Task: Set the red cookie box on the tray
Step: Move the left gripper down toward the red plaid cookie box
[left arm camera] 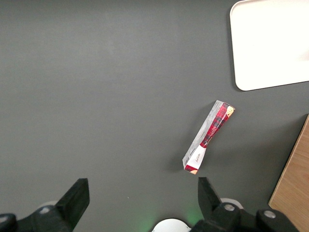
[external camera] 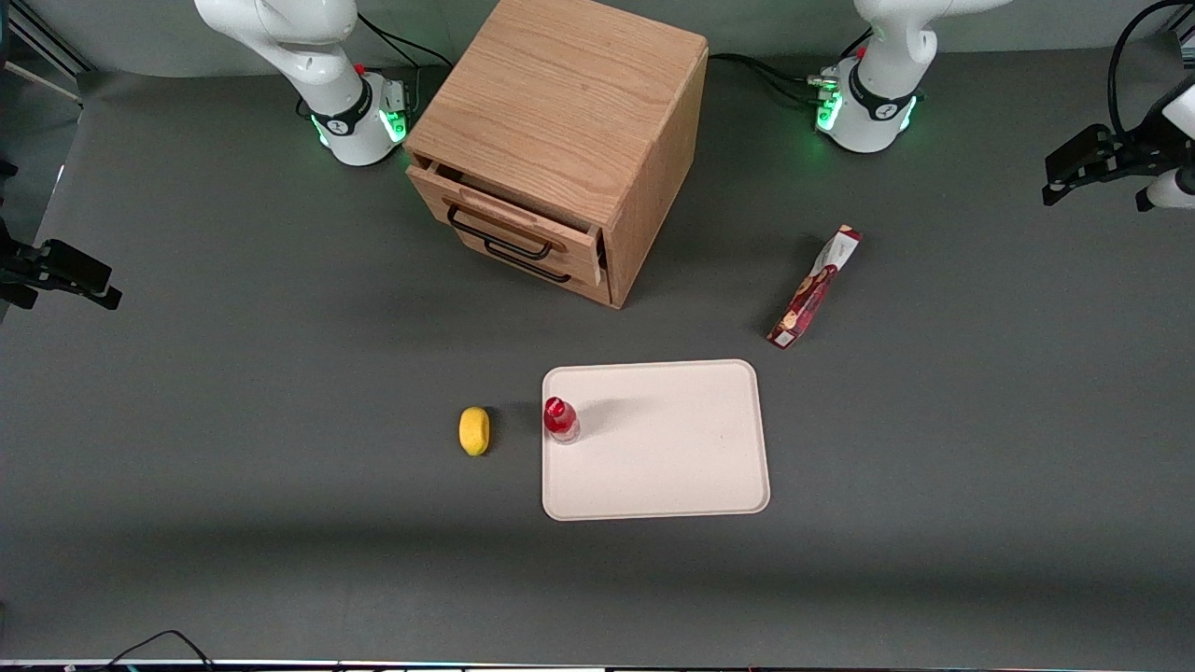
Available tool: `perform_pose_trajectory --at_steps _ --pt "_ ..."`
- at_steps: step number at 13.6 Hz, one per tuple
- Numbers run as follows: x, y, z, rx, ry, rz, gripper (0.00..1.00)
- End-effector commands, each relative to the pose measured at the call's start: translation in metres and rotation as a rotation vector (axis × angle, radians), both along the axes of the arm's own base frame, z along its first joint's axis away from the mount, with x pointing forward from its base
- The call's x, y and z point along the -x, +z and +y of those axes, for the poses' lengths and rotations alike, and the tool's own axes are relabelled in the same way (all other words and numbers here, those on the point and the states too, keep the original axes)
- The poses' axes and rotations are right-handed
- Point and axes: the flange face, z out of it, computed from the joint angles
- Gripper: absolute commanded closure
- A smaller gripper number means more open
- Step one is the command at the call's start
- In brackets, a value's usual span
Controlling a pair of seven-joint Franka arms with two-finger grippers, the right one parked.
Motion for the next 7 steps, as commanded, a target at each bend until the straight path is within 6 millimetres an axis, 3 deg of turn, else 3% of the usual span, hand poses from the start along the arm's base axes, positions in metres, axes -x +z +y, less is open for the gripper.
perform_pose_trajectory --at_steps 1,4,7 --pt "0.004 0.006 -0.002 -0.013 0.015 0.009 0.00" --pt "0.000 -0.008 -0.003 -0.001 0.011 0.041 0.00" --pt "-0.003 -0.055 -0.019 0.002 -0.073 0.136 0.00"
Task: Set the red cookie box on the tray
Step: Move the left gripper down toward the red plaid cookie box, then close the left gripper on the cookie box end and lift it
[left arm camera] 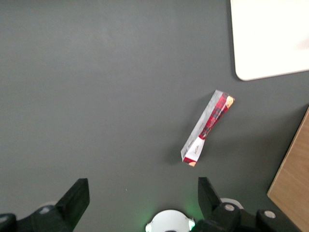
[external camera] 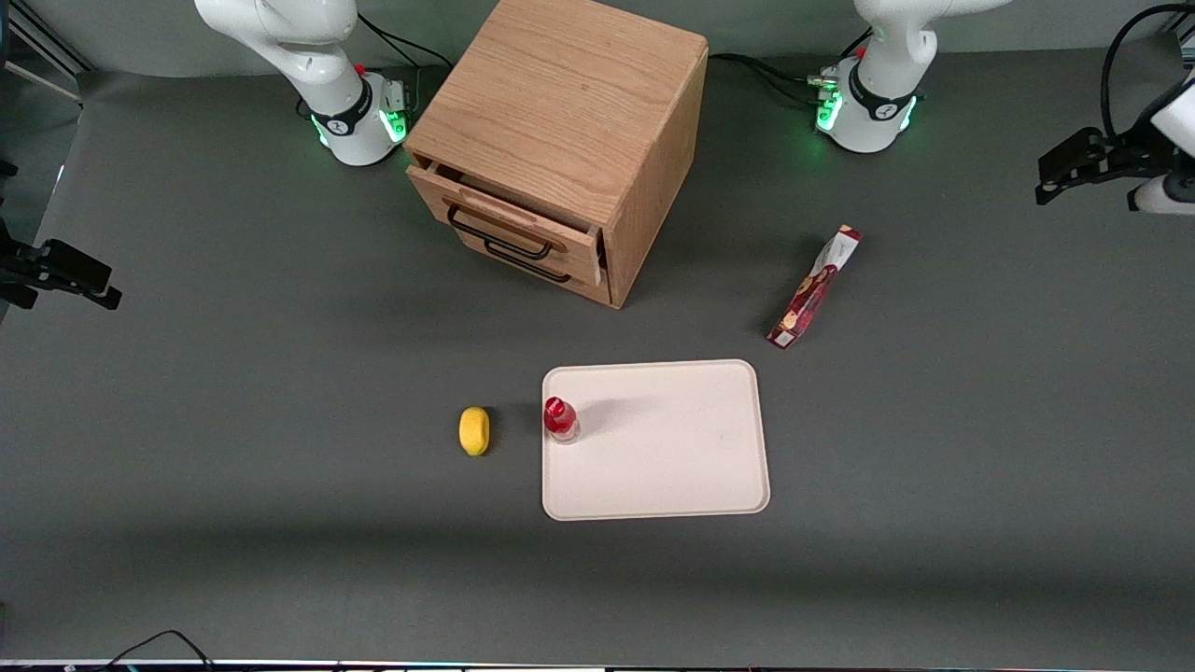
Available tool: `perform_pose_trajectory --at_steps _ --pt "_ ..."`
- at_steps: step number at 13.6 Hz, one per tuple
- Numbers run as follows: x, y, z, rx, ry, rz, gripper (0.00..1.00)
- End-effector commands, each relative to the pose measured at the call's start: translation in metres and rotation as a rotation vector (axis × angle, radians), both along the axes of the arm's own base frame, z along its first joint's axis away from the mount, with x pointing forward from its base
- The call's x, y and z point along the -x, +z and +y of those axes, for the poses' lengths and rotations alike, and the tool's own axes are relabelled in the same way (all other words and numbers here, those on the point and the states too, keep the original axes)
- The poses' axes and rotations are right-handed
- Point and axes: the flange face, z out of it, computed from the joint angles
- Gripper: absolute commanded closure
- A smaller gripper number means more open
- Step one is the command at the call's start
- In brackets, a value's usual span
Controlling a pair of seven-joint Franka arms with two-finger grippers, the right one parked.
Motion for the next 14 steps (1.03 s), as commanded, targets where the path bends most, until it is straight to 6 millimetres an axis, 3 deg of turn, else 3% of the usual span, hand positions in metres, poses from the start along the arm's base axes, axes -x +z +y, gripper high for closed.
perform_pose_trajectory --at_steps 1,4,8,12,14 --pt "0.001 -0.052 -0.017 0.007 -0.077 0.089 0.00" --pt "0.005 -0.118 -0.037 0.037 -0.106 0.109 0.00" --pt "0.026 -0.199 -0.092 0.011 -0.216 0.086 0.00" --pt "0.050 -0.264 -0.139 0.002 -0.329 0.014 0.00" --pt "0.062 -0.296 -0.149 0.006 -0.362 -0.008 0.00"
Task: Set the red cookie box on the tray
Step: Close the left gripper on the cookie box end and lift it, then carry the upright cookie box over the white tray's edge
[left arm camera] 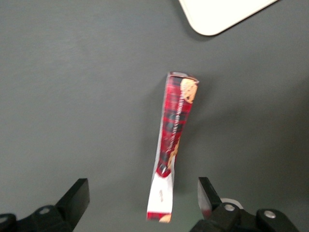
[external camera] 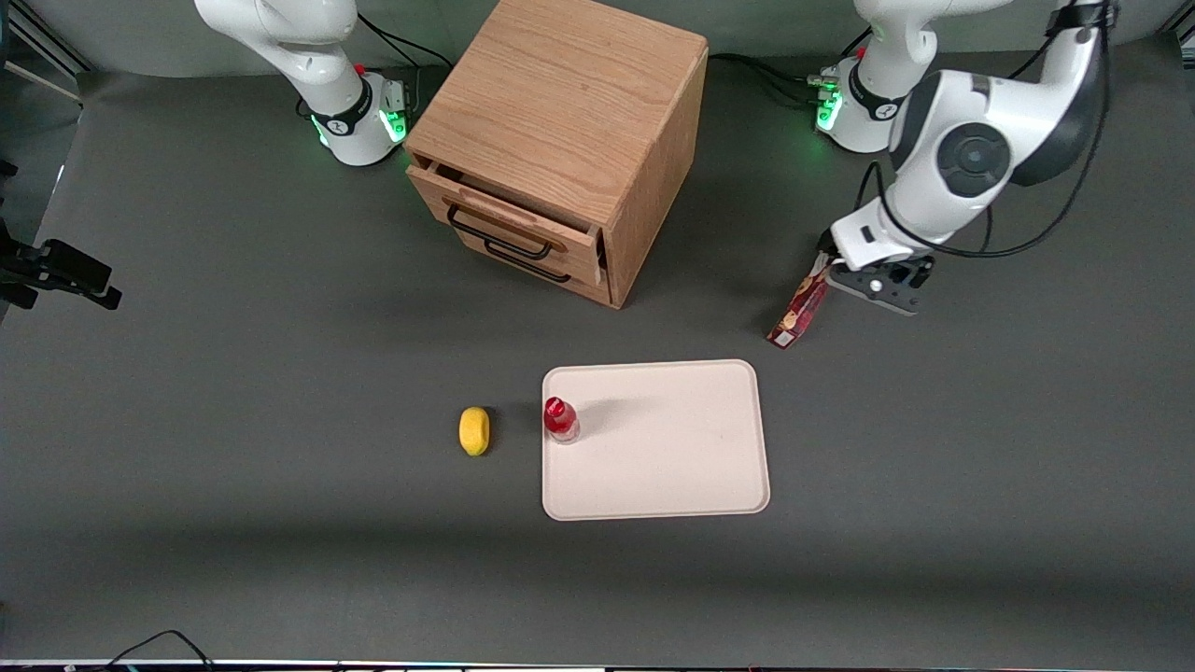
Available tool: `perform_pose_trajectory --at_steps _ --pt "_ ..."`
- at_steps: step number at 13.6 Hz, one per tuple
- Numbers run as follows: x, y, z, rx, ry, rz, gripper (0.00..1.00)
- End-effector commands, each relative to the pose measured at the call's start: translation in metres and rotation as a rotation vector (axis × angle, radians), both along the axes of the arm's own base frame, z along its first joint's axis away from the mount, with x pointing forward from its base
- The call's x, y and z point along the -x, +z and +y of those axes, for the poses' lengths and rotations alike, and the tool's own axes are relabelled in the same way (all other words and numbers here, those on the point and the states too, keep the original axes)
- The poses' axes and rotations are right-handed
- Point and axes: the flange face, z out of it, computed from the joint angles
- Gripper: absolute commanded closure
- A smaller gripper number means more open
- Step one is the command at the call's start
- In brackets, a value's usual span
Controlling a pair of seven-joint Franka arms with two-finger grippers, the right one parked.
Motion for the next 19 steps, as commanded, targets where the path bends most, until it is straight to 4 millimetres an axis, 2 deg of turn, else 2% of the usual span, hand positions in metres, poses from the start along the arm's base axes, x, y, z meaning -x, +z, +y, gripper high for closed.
perform_pose_trajectory --at_steps 1,5,9,10,12,13,17,19 --pt "0.019 -0.036 -0.005 0.013 -0.038 -0.037 0.00" --pt "0.040 -0.088 -0.006 0.053 -0.056 -0.088 0.00" --pt "0.048 -0.116 -0.011 0.083 -0.064 -0.087 0.01" --pt "0.049 -0.117 -0.011 0.082 -0.064 -0.083 0.14" --pt "0.052 -0.124 -0.010 0.081 -0.060 -0.065 0.73" --pt "0.052 -0.125 -0.008 0.081 -0.057 -0.061 0.98" --pt "0.051 -0.124 -0.007 0.078 -0.049 -0.056 1.00" --pt "0.040 -0.108 -0.008 0.076 -0.031 -0.080 1.00"
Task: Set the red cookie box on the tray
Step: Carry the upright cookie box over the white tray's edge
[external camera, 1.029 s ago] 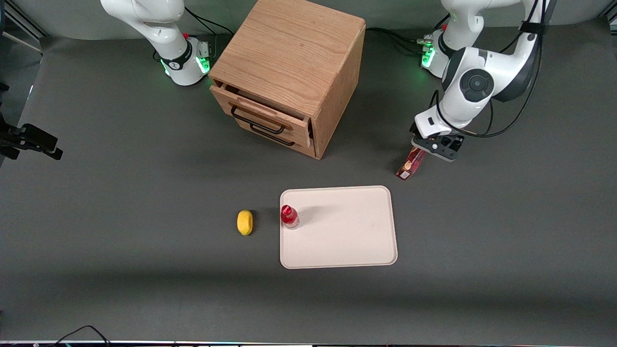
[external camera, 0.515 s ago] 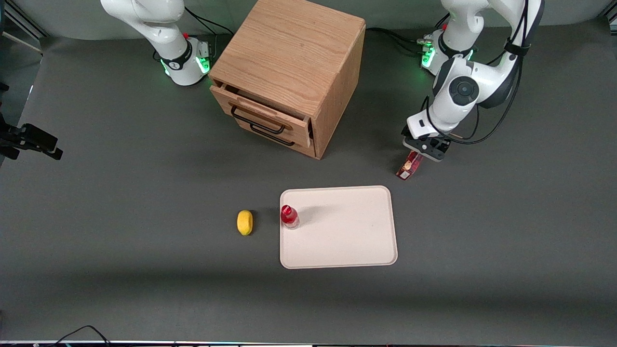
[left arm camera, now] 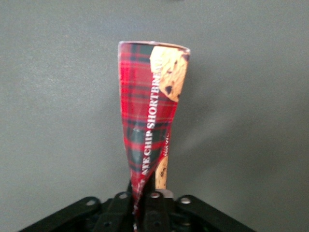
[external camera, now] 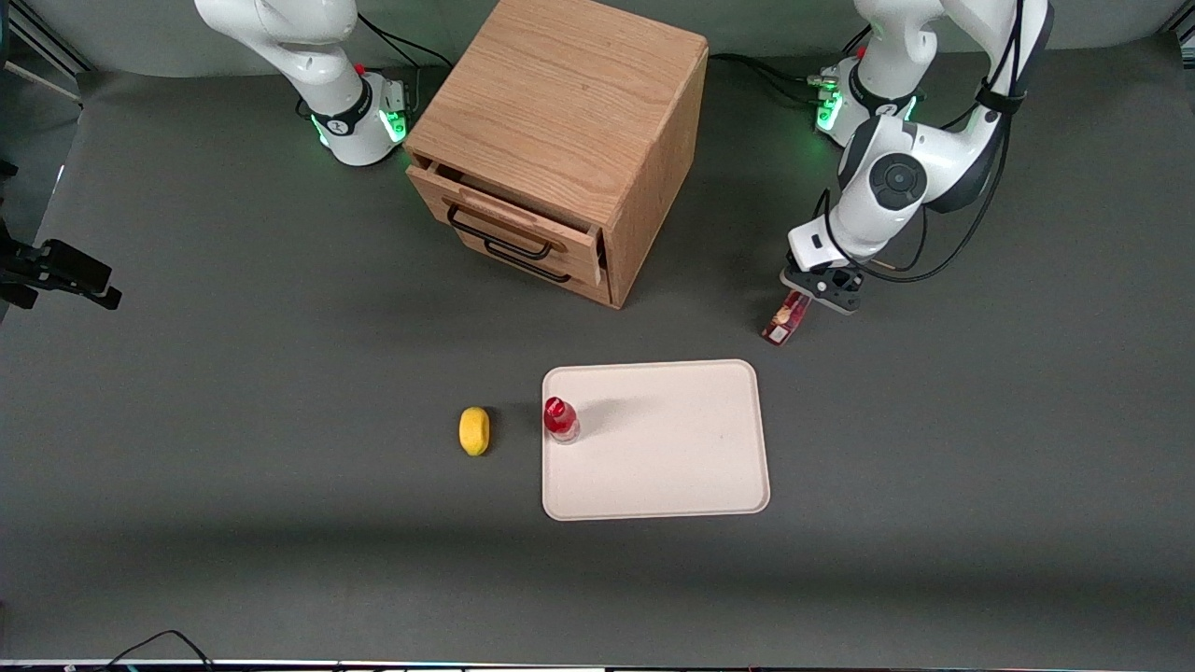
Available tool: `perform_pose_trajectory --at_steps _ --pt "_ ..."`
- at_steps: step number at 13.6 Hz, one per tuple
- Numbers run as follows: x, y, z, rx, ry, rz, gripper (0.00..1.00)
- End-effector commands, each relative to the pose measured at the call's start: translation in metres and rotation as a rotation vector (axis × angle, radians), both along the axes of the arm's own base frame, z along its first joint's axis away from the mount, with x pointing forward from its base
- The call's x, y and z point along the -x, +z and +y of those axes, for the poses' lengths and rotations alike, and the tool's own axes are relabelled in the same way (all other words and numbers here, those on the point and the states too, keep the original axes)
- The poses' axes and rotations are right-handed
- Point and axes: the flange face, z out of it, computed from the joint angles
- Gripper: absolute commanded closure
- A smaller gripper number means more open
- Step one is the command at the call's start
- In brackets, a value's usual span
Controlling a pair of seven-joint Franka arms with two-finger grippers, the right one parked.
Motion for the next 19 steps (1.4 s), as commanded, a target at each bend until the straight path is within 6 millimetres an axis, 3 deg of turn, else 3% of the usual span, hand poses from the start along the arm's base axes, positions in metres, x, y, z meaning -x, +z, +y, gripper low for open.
perform_pose_trajectory --at_steps 1,6,10,11,15,19 --pt "-0.017 0.028 -0.004 -0.007 0.018 -0.013 1.00" --pt "-0.107 0.126 -0.023 0.003 0.135 0.068 1.00" --pt "-0.195 0.171 -0.049 0.079 0.241 0.086 1.00" --pt "-0.210 0.171 -0.059 0.099 0.264 0.081 1.00" --pt "-0.252 0.133 -0.107 0.073 0.379 0.050 1.00" --pt "-0.274 0.083 -0.126 0.051 0.486 -0.011 1.00"
